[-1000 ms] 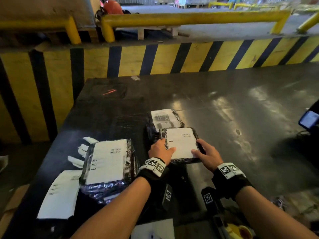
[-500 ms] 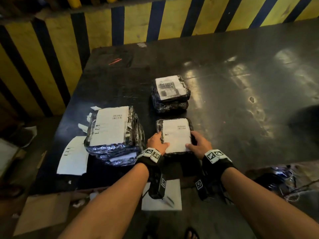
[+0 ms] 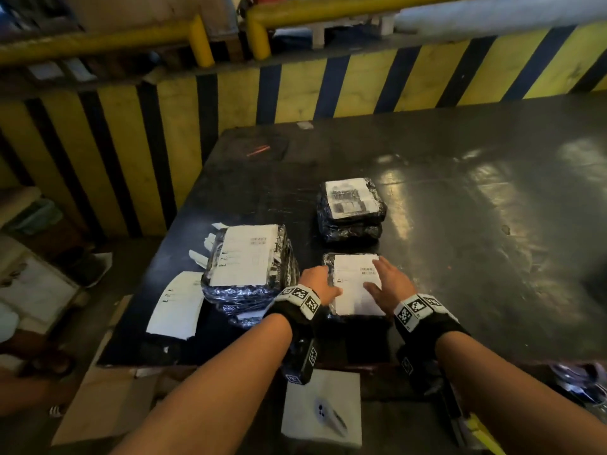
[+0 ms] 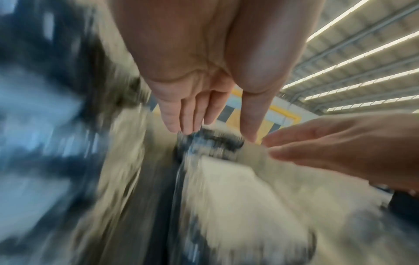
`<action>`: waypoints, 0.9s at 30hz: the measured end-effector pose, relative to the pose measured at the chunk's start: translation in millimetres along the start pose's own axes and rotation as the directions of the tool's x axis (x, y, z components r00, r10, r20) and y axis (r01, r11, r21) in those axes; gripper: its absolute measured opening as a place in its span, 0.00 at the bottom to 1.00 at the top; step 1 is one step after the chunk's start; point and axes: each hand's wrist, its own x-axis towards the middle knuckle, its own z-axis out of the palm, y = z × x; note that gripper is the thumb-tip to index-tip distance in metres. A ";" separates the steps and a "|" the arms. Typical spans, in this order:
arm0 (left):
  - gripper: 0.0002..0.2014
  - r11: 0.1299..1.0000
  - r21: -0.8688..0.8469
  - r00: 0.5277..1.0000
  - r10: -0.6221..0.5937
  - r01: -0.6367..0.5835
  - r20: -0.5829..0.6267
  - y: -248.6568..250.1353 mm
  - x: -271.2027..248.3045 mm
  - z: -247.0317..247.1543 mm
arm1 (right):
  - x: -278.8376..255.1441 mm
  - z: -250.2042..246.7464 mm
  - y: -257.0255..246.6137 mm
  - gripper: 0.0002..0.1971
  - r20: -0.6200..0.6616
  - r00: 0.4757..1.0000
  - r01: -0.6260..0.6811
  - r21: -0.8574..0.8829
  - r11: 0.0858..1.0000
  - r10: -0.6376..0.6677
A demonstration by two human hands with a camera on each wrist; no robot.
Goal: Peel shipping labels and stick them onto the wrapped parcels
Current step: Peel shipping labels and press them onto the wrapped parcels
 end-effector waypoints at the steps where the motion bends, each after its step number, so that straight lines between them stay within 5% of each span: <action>1: 0.26 0.999 -0.011 0.999 0.029 -0.030 -0.033 3.2 -6.0 -14.3 | 1.6 -7.1 -11.1 0.31 -0.030 0.999 0.043 -0.018 0.999 -0.044; 6: 0.30 0.955 -0.206 0.929 0.132 -0.213 -0.345 1.3 -32.5 -108.4 | 9.3 -50.7 -85.8 0.34 -0.110 0.957 0.261 -0.068 0.963 -0.267; 11: 0.32 0.975 -0.032 0.850 0.175 -0.220 -0.497 -59.5 -35.4 -183.6 | 19.7 -75.7 -170.0 0.37 -0.197 0.893 0.381 -0.147 0.913 -0.404; 15: 0.31 0.983 0.108 0.862 0.183 -0.149 -0.473 -138.7 -37.4 -209.6 | 31.7 -58.8 -244.2 0.38 -0.195 0.868 0.425 -0.185 0.886 -0.457; 22: 0.27 0.990 0.132 0.956 0.086 -0.050 -0.279 -279.9 -39.7 -204.6 | 49.2 47.6 -363.0 0.32 -0.042 0.912 0.400 -0.129 0.907 -0.408; 27: 0.23 0.994 0.105 0.992 0.032 -0.019 -0.126 -343.4 -32.0 -161.9 | 57.4 125.3 -381.9 0.25 0.028 0.957 0.288 -0.168 0.943 -0.288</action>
